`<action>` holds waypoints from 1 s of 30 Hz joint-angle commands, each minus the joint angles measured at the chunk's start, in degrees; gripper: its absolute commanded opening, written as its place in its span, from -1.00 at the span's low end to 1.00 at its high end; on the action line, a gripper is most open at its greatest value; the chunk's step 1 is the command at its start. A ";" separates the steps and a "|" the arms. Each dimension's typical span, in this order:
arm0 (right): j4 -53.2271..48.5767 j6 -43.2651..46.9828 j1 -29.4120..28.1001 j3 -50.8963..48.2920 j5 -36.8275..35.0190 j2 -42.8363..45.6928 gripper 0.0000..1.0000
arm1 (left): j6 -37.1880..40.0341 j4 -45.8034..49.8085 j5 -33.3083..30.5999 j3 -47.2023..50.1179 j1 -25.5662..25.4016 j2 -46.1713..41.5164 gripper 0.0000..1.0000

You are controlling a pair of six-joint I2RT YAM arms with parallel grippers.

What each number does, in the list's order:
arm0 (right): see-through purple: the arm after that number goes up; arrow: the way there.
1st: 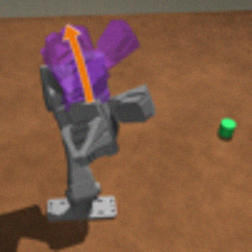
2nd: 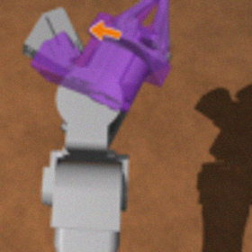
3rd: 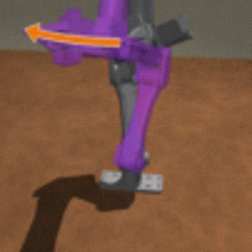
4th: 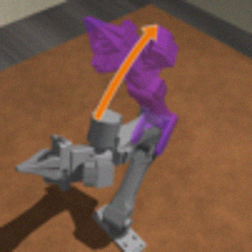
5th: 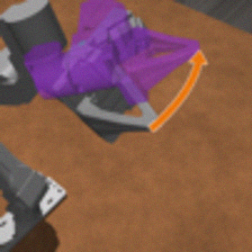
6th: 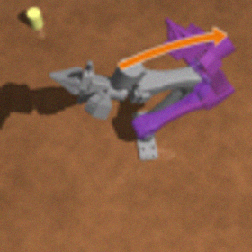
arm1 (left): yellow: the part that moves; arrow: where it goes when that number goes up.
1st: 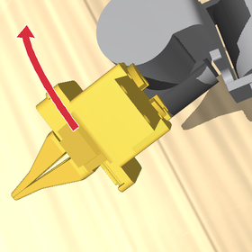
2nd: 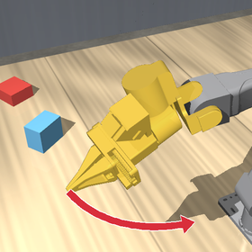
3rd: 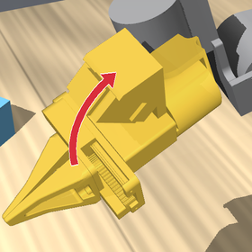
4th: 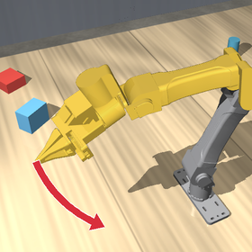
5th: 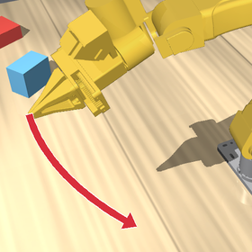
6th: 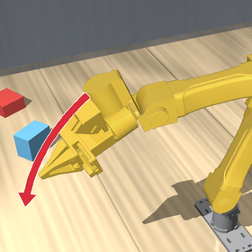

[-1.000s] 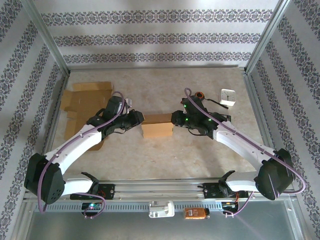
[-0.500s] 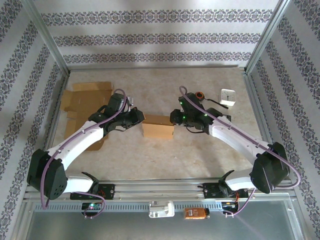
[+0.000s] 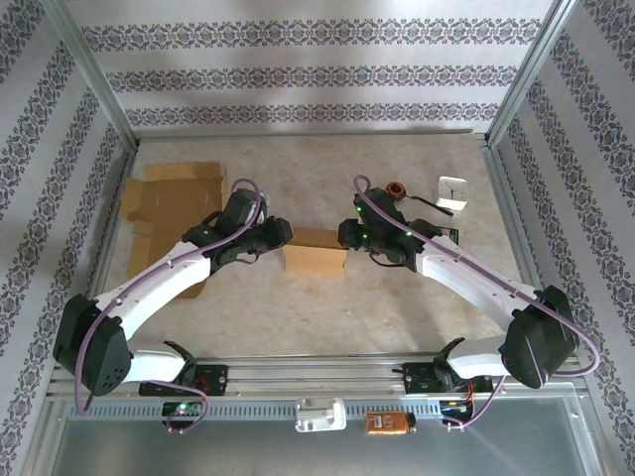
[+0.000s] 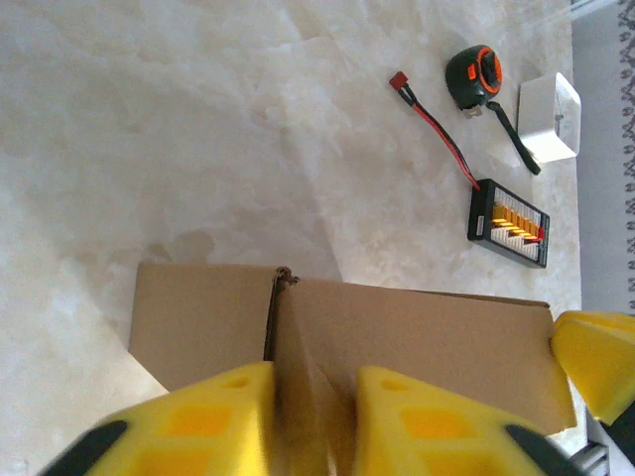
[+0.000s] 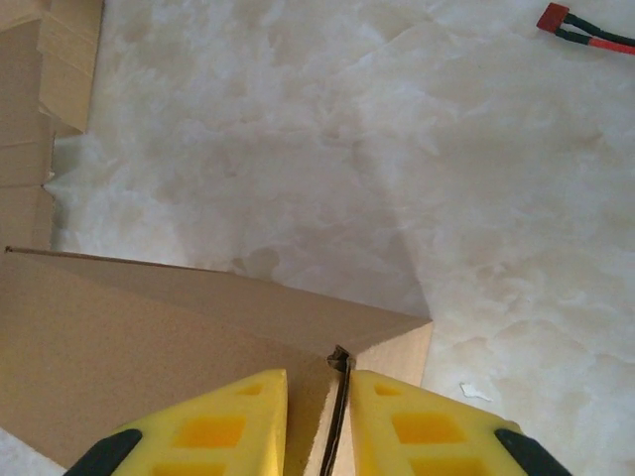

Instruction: Fold the paper box

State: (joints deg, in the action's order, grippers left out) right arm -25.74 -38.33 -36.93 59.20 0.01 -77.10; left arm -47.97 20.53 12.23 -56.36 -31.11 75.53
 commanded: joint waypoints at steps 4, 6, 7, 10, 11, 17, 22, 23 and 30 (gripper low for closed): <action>-5.55 1.92 -0.60 3.98 -1.39 0.52 -0.50 | 2.84 11.96 -7.04 -4.36 -0.97 -2.08 -0.15; -5.85 1.68 -0.57 4.59 -1.33 1.27 -0.46 | 3.17 11.77 -7.50 -5.19 -0.97 -2.99 -0.08; -5.96 1.50 -0.60 4.77 -1.29 1.61 -0.46 | 3.27 11.55 -7.56 -5.28 -0.98 -3.27 -0.07; -6.25 0.98 -0.57 4.80 -0.93 2.67 -0.43 | 3.07 11.19 -7.65 -5.15 -0.90 -3.51 -0.03; -6.34 0.67 -0.59 4.63 -0.53 3.07 -0.43 | 2.80 11.06 -7.65 -5.01 -0.88 -3.46 -0.02; -6.34 -1.49 -0.81 2.89 2.74 3.97 -0.46 | 1.11 8.82 -6.54 -3.44 -0.49 -2.70 -0.39; -6.77 -1.50 -1.02 1.54 2.45 4.05 -0.49 | 0.86 9.95 -6.03 -3.77 -0.29 -1.09 -0.67; -6.82 -1.49 -1.01 1.41 2.44 4.06 -0.49 | 0.73 9.96 -5.74 -3.81 -0.26 -0.88 -0.70; -6.81 -1.36 -1.08 1.11 2.62 2.89 -0.50 | 0.23 11.80 -3.88 -3.63 -0.13 -0.09 -0.78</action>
State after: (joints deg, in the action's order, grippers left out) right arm -31.97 -39.07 -37.39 61.28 2.22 -74.13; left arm -47.09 29.15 7.27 -60.25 -31.48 74.32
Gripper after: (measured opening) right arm 0.252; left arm 0.117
